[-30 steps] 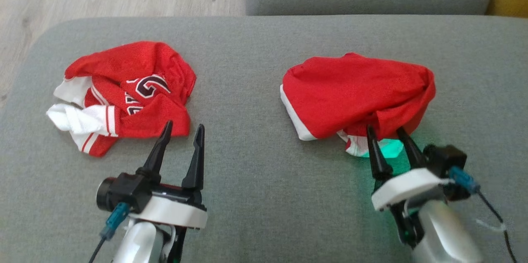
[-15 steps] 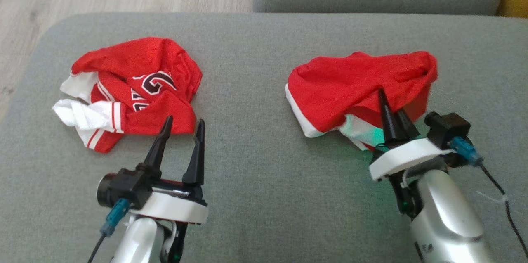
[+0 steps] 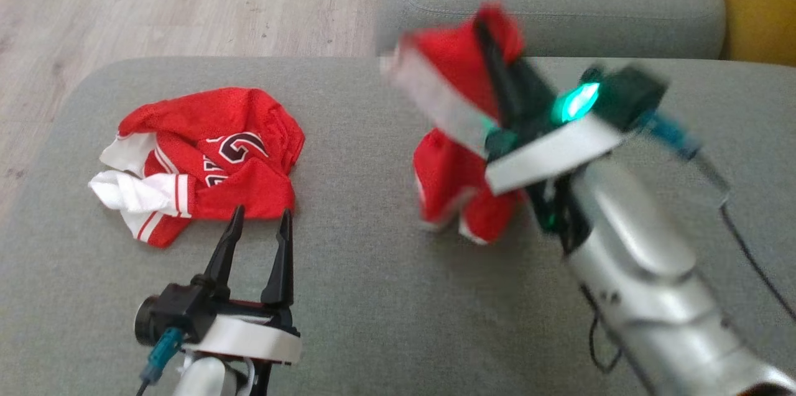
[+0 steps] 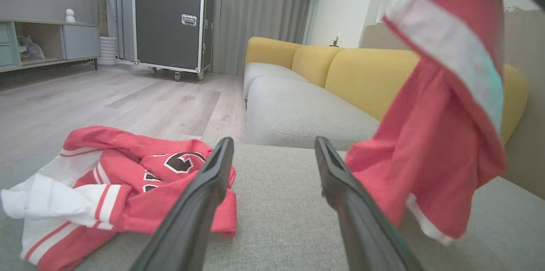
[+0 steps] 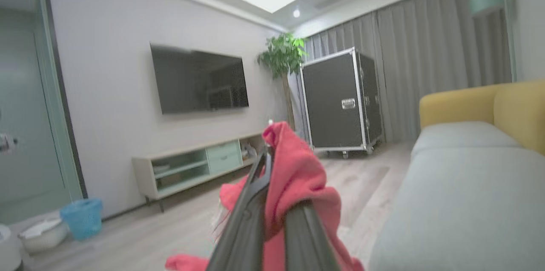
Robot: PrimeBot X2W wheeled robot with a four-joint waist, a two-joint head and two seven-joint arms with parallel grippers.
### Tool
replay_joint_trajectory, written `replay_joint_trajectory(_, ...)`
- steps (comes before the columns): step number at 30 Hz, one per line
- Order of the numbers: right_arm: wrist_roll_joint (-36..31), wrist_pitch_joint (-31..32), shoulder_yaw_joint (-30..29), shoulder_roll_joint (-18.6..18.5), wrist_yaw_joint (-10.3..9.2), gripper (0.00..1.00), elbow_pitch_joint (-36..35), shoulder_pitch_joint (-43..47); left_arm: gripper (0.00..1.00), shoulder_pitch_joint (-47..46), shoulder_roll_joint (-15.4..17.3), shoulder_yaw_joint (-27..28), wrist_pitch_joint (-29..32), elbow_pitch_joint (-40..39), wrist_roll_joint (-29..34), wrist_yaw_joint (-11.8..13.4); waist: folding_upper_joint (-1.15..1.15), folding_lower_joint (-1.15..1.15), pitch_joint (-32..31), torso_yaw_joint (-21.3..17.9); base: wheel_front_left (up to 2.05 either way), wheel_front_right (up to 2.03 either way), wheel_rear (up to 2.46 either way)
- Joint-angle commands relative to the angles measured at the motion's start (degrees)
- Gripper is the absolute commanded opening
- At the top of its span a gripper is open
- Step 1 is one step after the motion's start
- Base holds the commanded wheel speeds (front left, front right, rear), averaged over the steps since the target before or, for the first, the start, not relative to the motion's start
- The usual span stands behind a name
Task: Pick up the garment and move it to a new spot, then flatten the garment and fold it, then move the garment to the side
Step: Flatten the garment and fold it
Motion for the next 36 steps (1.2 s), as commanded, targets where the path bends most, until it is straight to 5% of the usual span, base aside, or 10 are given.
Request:
replay_joint_trajectory(1, 2.65, -0.62, -0.68, 0.15, -0.04, 0.0, -2.57, -3.55, 1.0, -1.52, -0.02, 2.09, -0.54, -2.35, -0.04, 0.1, 0.0, 0.01, 0.24, -0.24, 0.0, 0.0, 0.0)
replay_joint_trajectory(6, 5.42, -0.56, -9.2, 0.15, -0.04, 0.0, -0.96, -5.2, 1.0, -1.43, -0.05, 2.61, -0.54, -3.08, -0.32, 0.09, 0.0, 0.01, 1.38, -1.23, 0.0, 0.0, 0.0)
replay_joint_trajectory(13, -2.22, 1.48, -25.67, -2.0, -0.04, 0.0, 10.45, 3.11, 1.0, -3.06, -0.06, 2.04, -0.55, -3.54, -0.61, 0.09, 0.0, 0.01, 3.87, -2.71, 0.0, 0.0, 0.0)
replay_joint_trajectory(14, -3.79, 1.5, -28.95, -2.27, -0.04, 0.06, 12.8, 4.14, 1.0, -3.31, -0.06, 1.95, -0.55, -3.52, -0.61, 0.09, 0.0, 0.01, 4.15, -2.93, 0.0, 0.0, 0.0)
replay_joint_trajectory(15, -5.4, 1.6, -32.45, -2.34, -0.04, 1.0, 15.24, 4.91, 1.0, -3.55, -0.06, 1.89, -0.55, -3.45, -0.59, 0.09, 0.0, 0.01, 4.38, -3.17, 0.0, 0.0, 0.0)
replay_joint_trajectory(20, -10.89, 0.61, -42.49, -1.33, -0.04, 1.0, 19.17, 5.1, 1.0, -4.27, -0.06, 1.89, -0.55, -3.3, -0.35, 0.09, 0.0, 0.01, 5.04, -4.24, 0.0, 0.0, 0.0)
replay_joint_trajectory(23, -13.31, -0.09, -43.49, -0.34, -0.04, 1.0, 17.19, 4.5, 1.0, -4.55, -0.07, 2.16, -0.55, -3.19, -0.23, 0.09, 0.0, 0.01, 5.1, -5.22, 0.0, 0.0, 0.0)
replay_joint_trajectory(36, -14.86, -0.61, -22.91, 0.14, -0.04, 1.0, -12.02, 17.77, 1.0, -4.26, -0.07, 1.89, -0.55, -4.57, -0.94, 0.09, 0.0, 0.01, 3.38, -7.47, 0.0, 0.0, 0.0)
